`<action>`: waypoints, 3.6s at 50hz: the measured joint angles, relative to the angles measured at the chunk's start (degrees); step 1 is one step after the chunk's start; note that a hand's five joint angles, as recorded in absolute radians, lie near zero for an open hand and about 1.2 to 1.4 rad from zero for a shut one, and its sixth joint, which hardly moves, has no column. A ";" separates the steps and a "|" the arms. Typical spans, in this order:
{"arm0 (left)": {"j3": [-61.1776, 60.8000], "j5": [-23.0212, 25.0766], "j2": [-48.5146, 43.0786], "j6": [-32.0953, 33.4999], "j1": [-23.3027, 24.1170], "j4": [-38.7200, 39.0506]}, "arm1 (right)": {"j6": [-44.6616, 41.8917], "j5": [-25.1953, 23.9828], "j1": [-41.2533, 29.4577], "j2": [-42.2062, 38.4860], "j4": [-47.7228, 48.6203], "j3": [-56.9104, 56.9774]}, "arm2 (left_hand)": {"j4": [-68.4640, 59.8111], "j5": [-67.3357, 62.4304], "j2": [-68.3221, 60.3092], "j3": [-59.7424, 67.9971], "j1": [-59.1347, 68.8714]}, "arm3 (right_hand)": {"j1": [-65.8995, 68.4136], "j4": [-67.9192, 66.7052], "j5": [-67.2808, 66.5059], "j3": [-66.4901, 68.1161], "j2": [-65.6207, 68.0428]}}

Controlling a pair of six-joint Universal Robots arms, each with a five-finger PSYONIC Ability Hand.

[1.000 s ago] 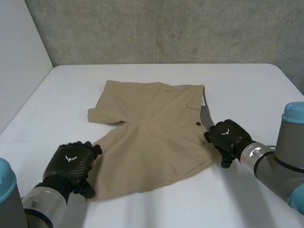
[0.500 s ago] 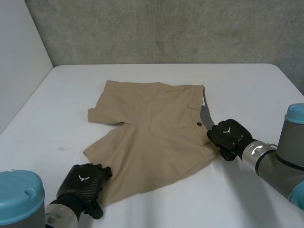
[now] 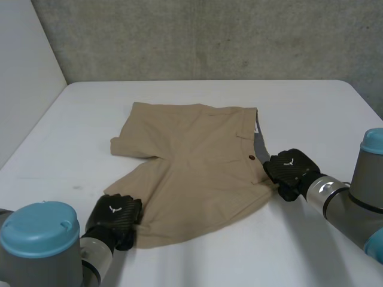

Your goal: Fold the shorts.

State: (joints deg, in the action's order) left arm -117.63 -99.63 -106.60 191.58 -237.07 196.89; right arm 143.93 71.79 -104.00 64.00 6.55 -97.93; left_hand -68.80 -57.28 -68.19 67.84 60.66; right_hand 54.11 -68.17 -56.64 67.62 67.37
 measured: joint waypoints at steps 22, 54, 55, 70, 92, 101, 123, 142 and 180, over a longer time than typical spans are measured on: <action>5.89 2.44 34.78 4.73 -3.64 -20.75 | -0.91 0.60 0.81 23.58 -29.94 4.35 | 0.00 0.00 -0.21 0.14 1.26 | 0.60 -0.11 -0.27 0.00 0.00; 26.87 11.26 -1.36 6.35 -11.05 -15.77 | 0.71 5.26 -1.93 1.00 -23.10 22.33 | -0.20 0.00 -0.34 0.34 1.29 | 1.20 -0.11 -0.65 0.00 0.00; 28.41 11.25 -2.84 6.58 -11.07 -15.63 | 0.84 5.79 -2.29 -0.13 -22.76 23.48 | -0.20 0.00 -0.34 0.34 1.29 | 1.20 -0.11 -0.65 0.00 0.00; 62.07 11.49 -33.23 10.59 -11.35 -12.88 | 5.85 16.86 -7.50 -24.61 -14.60 50.25 | -0.21 0.00 -0.34 0.34 1.29 | 1.20 -0.11 -0.88 0.00 0.00; 57.37 11.62 -32.51 17.33 -9.97 -0.38 | 6.89 25.23 -10.66 -28.16 -6.41 57.71 | 57.10 54.70 56.72 -55.83 -49.73 | -42.59 54.87 52.65 -55.37 -54.68; 51.55 11.90 -25.84 16.51 -10.11 -0.66 | 7.52 20.62 -10.34 -24.33 -14.45 54.74 | 57.10 54.70 56.75 -55.83 -49.73 | -42.59 54.88 52.65 -55.37 -54.68; 65.77 12.89 -41.96 17.28 -12.41 -0.28 | 7.03 15.15 -9.92 -42.18 -18.32 75.14 | 57.10 54.70 56.75 -55.83 -49.70 | -42.59 54.87 52.92 -55.37 -54.68; 69.58 12.76 -42.75 20.16 -14.51 0.61 | 7.09 18.99 -10.30 -44.95 -20.41 82.72 | 57.10 54.70 56.75 -55.83 -49.59 | -42.59 54.88 52.92 -55.37 -54.68; 61.99 12.57 -41.20 16.95 -13.36 0.21 | 9.29 18.52 -9.30 -27.39 -29.61 61.46 | 57.10 54.70 56.75 -55.83 -49.73 | -42.59 54.88 52.92 -55.37 -54.68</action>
State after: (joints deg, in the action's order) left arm -55.64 -87.07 -147.80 208.53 -250.42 197.10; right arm 153.22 90.31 -113.30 36.61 -23.06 -36.47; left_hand -11.70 -2.58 -11.44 12.01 10.94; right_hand 11.52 -13.29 -3.72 12.25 12.69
